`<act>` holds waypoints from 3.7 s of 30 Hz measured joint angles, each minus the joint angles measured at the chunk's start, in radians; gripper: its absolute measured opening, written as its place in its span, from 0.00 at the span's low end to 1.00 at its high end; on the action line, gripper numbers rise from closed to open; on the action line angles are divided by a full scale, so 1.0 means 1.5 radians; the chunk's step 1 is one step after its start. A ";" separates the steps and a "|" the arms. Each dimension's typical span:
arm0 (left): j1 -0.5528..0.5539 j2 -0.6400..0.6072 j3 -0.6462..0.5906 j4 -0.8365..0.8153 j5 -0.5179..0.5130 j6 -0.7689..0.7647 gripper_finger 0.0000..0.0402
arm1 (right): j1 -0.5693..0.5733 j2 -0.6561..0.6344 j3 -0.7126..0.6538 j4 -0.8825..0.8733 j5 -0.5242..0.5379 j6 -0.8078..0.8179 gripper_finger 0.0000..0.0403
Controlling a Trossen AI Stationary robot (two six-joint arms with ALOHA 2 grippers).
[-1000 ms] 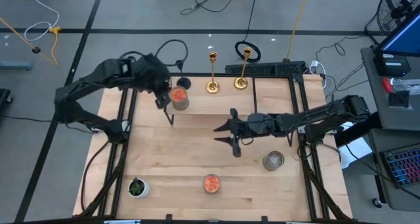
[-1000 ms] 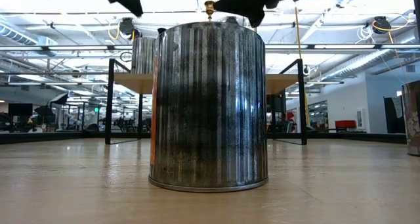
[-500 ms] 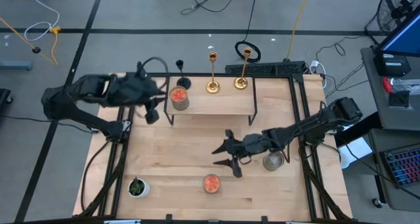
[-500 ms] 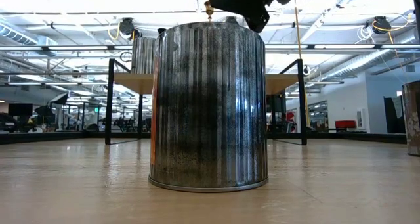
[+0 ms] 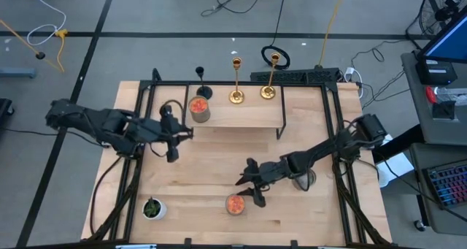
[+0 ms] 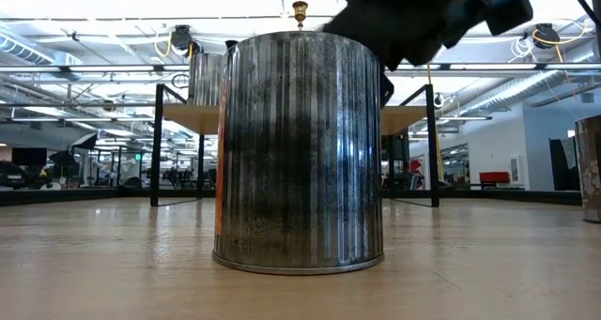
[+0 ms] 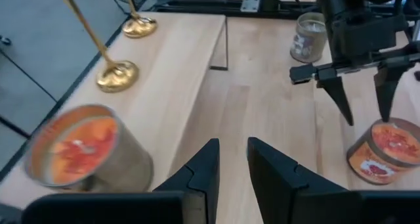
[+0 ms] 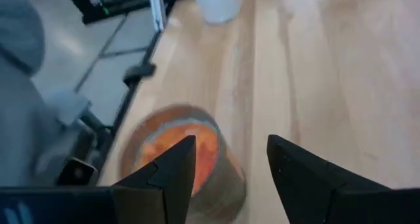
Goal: Pick & Place candle stick holders
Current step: Put the orange scented candle on the shelf aligned with the gold candle holder
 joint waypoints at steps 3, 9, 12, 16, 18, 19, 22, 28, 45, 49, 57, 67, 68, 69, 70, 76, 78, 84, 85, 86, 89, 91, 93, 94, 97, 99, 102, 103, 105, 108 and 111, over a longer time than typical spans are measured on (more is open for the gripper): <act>-0.012 0.001 -0.036 0.033 0.000 -0.012 0.21 | 0.004 0.013 0.000 -0.003 -0.011 -0.006 0.46; -0.025 0.001 -0.085 0.074 -0.028 -0.031 0.21 | 0.005 0.019 0.000 -0.019 -0.011 0.009 0.46; -0.026 0.001 -0.089 0.073 -0.029 -0.042 0.21 | 0.005 0.019 0.000 -0.022 -0.010 0.009 0.46; -0.026 0.001 -0.089 0.077 -0.029 -0.045 0.21 | 0.005 0.019 0.000 -0.022 -0.011 0.010 0.46; -0.026 0.001 -0.089 0.077 -0.029 -0.045 0.21 | 0.005 0.019 0.000 -0.017 -0.011 0.036 0.46; -0.026 0.001 -0.089 0.077 -0.029 -0.045 0.21 | 0.004 0.019 0.000 -0.008 -0.011 0.053 0.46; -0.026 0.001 -0.089 0.077 -0.029 -0.045 0.21 | 0.004 0.018 0.000 0.007 -0.005 0.089 0.46; -0.026 0.001 -0.089 0.089 -0.029 -0.045 0.21 | 0.009 0.031 0.064 -0.097 -0.028 0.130 0.46; -0.026 0.001 -0.089 0.088 -0.029 -0.028 0.21 | 0.013 0.067 0.201 -0.359 -0.025 0.103 0.46; -0.026 0.001 -0.089 0.085 -0.029 -0.027 0.21 | 0.010 0.066 0.187 -0.351 0.002 0.116 0.42; -0.026 0.001 -0.089 0.085 -0.028 -0.027 0.21 | 0.009 0.064 0.186 -0.375 0.006 0.105 0.17; -0.026 0.001 -0.089 0.085 -0.027 -0.027 0.21 | 0.004 0.060 0.187 -0.391 0.005 0.078 0.02; -0.026 0.001 -0.089 0.085 -0.027 -0.027 0.21 | 0.003 0.052 0.186 -0.404 0.005 0.078 0.02; -0.026 0.001 -0.089 0.085 -0.027 -0.027 0.21 | 0.000 0.043 0.186 -0.421 0.006 0.076 0.01; -0.026 0.001 -0.089 0.085 -0.027 -0.027 0.21 | -0.003 0.034 0.185 -0.438 0.008 0.075 0.01; -0.026 0.001 -0.089 0.085 -0.027 -0.027 0.21 | -0.026 -0.066 0.185 -0.532 0.018 0.073 0.01; -0.026 0.001 -0.089 0.086 -0.027 -0.028 0.21 | -0.033 -0.102 0.185 -0.552 0.052 0.066 0.01; -0.026 0.001 -0.089 0.087 -0.027 -0.027 0.21 | -0.079 -0.222 0.185 -0.583 0.094 0.017 0.00; -0.026 0.001 -0.089 0.087 -0.027 -0.027 0.21 | -0.090 -0.241 0.185 -0.591 0.092 0.011 0.00; -0.026 0.001 -0.089 0.087 -0.027 -0.027 0.21 | -0.101 -0.261 0.185 -0.601 0.092 0.007 0.00; -0.026 0.001 -0.089 0.089 -0.027 -0.026 0.21 | -0.143 -0.307 0.186 -0.649 0.093 -0.010 0.00; -0.026 0.001 -0.089 0.090 -0.027 -0.021 0.21 | -0.173 -0.328 0.186 -0.663 0.102 -0.031 0.00; -0.025 0.001 -0.089 0.091 -0.028 -0.014 0.21 | -0.204 -0.342 0.186 -0.674 0.129 -0.055 0.00; -0.024 0.001 -0.089 0.091 -0.029 -0.012 0.21 | -0.221 -0.347 0.186 -0.677 0.136 -0.073 0.00; -0.020 0.001 -0.089 0.091 -0.032 -0.012 0.21 | -0.275 -0.357 0.186 -0.684 0.133 -0.114 0.00; -0.017 0.001 -0.089 0.091 -0.032 -0.015 0.21 | -0.312 -0.357 0.187 -0.697 0.133 -0.129 0.00; -0.017 0.001 -0.089 0.091 -0.033 -0.023 0.21 | -0.365 -0.356 0.187 -0.716 0.133 -0.150 0.00; -0.017 0.001 -0.089 0.091 -0.034 -0.023 0.21 | -0.381 -0.355 0.187 -0.716 0.133 -0.155 0.00; -0.017 0.001 -0.089 0.091 -0.033 -0.025 0.21 | -0.407 -0.352 0.187 -0.710 0.134 -0.164 0.00; -0.017 0.001 -0.089 0.091 -0.033 -0.025 0.21 | -0.439 -0.352 0.187 -0.713 0.131 -0.182 0.00; -0.017 0.001 -0.089 0.091 -0.033 -0.024 0.21 | -0.464 -0.350 0.187 -0.726 0.127 -0.182 0.00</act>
